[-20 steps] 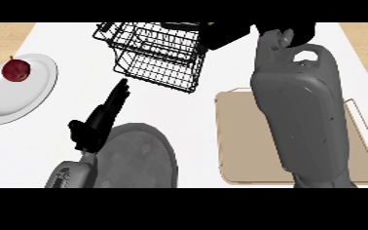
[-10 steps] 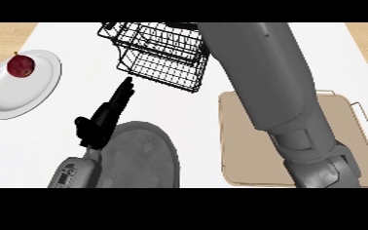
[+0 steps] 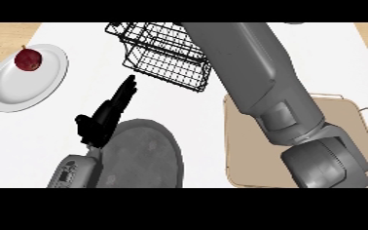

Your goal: Pick the lemon from the tray and place it in the tiered basket

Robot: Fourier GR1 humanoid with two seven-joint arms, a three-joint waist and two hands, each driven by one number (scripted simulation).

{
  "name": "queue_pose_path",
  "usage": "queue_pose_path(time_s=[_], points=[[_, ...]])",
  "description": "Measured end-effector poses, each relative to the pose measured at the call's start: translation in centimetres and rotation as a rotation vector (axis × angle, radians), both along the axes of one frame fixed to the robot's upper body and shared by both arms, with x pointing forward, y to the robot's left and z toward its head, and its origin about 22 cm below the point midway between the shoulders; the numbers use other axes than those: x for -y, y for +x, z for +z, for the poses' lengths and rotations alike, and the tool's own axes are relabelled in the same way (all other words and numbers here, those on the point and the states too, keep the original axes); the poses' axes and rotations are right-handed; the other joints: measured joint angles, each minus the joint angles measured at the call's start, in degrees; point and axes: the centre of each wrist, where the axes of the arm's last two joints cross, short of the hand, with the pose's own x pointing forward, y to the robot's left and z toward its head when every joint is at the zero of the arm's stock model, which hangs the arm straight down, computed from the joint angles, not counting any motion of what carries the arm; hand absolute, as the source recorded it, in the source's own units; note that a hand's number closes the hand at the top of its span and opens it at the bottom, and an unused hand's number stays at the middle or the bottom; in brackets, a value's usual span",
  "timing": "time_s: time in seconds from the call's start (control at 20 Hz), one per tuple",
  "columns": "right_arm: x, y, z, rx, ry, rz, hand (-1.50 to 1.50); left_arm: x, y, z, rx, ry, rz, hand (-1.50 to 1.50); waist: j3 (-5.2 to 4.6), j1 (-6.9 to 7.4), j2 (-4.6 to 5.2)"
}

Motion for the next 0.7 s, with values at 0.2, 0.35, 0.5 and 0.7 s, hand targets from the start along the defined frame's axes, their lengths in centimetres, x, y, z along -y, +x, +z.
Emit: queue_pose_path(time_s=[0.2,0.35,0.5,0.7], points=[[-0.2,0.6,-0.8,-0.013,0.046,0.016,1.5,0.6,0.2,0.1,-0.001,0.004,-0.014,0.0,-0.01,0.77,0.25],[-0.4,0.8,-0.8,-0.026,0.106,0.013,1.5,0.9,0.4,0.2,0.005,0.006,-0.023,0.0,-0.03,1.51,0.35],[-0.5,1.0,-0.6,-0.08,0.178,0.014,1.5,0.7,0.4,0.3,0.007,0.003,-0.021,0.0,-0.03,1.51,0.29],[0.0,1.5,-1.3,-0.216,0.334,-0.037,-1.5,0.9,0.3,0.2,0.005,0.003,-0.033,0.0,-0.02,1.88,0.22]])
